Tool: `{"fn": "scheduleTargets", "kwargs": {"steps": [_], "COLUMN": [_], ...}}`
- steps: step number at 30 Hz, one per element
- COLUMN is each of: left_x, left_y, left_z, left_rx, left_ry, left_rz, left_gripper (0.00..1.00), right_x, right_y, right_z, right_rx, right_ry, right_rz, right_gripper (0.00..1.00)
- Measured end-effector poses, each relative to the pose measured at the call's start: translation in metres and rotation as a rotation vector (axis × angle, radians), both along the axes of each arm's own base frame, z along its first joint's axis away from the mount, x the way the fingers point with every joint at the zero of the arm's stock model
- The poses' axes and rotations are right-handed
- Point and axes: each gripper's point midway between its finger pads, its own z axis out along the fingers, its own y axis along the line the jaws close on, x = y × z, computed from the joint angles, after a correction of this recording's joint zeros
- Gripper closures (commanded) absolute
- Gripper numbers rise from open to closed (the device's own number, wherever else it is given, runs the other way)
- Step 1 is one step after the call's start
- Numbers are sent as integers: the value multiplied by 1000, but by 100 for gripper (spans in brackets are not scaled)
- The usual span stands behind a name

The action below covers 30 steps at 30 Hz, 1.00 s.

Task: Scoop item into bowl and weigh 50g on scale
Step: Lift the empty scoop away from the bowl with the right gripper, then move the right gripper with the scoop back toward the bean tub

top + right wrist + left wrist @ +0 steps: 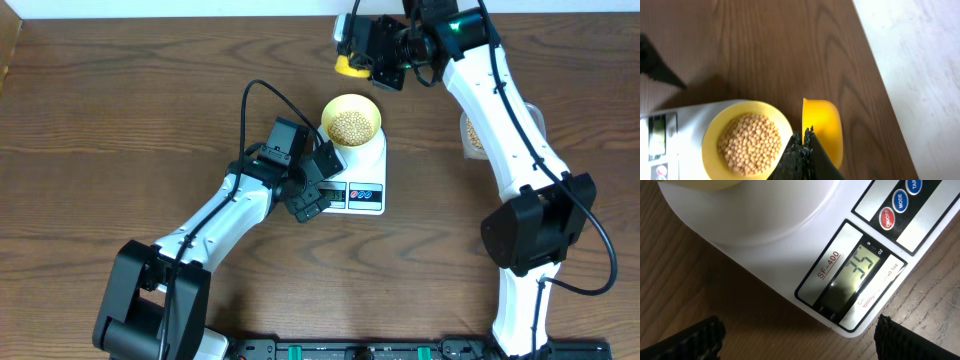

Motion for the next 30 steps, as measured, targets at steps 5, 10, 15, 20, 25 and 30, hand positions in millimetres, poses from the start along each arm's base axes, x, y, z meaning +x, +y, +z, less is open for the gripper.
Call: {"fn": "scheduleTargets", "kwargs": {"steps": [5, 10, 15, 20, 25, 30], "left_x": [1, 6, 13, 10, -8, -16], "left_y": [0, 0, 1, 3, 7, 10], "left_z": [0, 7, 32, 35, 26, 22], "left_rx": [-1, -4, -19, -44, -68, -74], "left_ry": [-3, -34, -116, -89, 34, 89], "left_rz": [0, 5, 18, 101, 215, 270], "left_gripper": [2, 2, 2, 2, 2, 2], "right_x": [23, 49, 65, 67, 65, 63], "right_y": [-14, -42, -70, -92, -114, -136], "right_z": [12, 24, 29, 24, 16, 10], "right_rx": [86, 173, 231, 254, 252, 246], "right_ry": [10, 22, 51, 117, 176, 220], "right_rz": [-139, -291, -407, -495, -558, -613], "right_gripper": [99, 99, 99, 99, 98, 99]}}
